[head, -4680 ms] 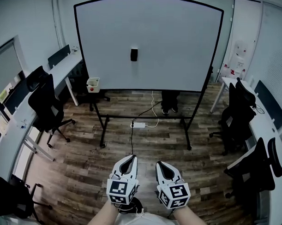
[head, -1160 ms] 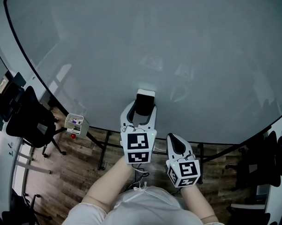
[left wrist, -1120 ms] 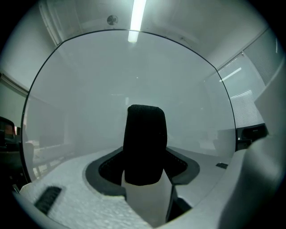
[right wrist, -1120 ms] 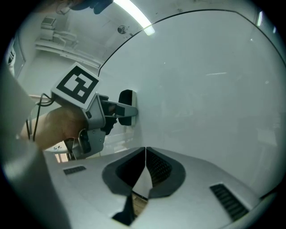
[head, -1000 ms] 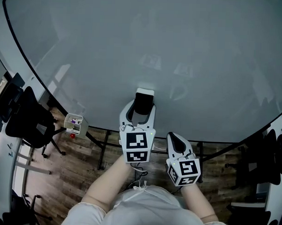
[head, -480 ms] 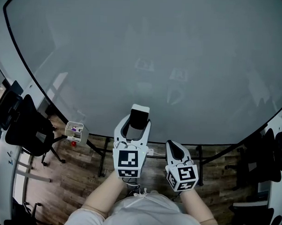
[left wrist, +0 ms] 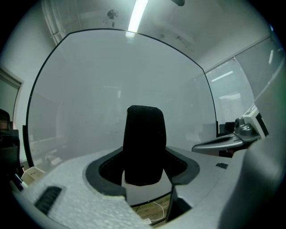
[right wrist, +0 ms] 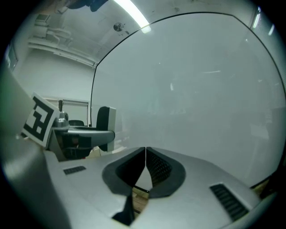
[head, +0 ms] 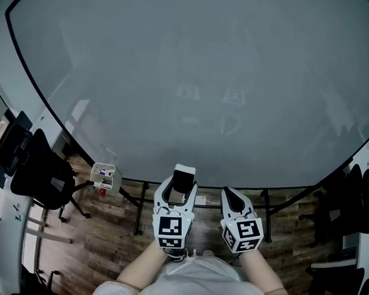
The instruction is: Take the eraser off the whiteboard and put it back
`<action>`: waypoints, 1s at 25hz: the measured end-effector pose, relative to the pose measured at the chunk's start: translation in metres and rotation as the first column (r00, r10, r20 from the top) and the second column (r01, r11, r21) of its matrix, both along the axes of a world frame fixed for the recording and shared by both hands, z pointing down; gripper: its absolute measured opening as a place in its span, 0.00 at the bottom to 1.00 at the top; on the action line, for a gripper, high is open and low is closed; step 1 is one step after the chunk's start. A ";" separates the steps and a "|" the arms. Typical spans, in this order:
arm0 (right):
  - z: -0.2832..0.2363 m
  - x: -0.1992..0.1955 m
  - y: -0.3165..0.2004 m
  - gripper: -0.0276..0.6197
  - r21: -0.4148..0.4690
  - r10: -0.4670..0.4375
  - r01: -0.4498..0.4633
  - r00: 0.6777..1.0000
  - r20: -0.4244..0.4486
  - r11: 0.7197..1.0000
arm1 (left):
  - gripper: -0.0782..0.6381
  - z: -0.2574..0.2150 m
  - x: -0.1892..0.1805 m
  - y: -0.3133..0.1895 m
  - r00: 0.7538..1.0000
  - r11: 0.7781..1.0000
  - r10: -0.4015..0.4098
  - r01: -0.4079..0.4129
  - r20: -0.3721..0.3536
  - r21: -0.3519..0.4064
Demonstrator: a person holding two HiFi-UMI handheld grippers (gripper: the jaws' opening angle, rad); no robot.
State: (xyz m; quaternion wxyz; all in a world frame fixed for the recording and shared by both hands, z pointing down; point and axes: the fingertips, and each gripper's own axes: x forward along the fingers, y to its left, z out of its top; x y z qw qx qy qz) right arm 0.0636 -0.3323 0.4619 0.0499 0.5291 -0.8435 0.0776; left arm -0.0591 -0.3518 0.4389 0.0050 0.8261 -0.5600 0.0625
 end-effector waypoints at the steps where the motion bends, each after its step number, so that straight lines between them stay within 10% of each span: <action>1: -0.002 -0.002 0.000 0.09 0.005 -0.001 0.001 1.000 -0.003 1.000 | 0.47 0.005 0.002 0.002 1.000 1.000 0.007 -0.008 -0.010 -0.014; 25: -0.010 -0.018 -0.007 0.09 0.023 -0.007 0.007 1.000 -0.001 1.000 | 0.47 0.011 0.009 0.004 0.998 0.998 0.045 -0.046 -0.036 -0.039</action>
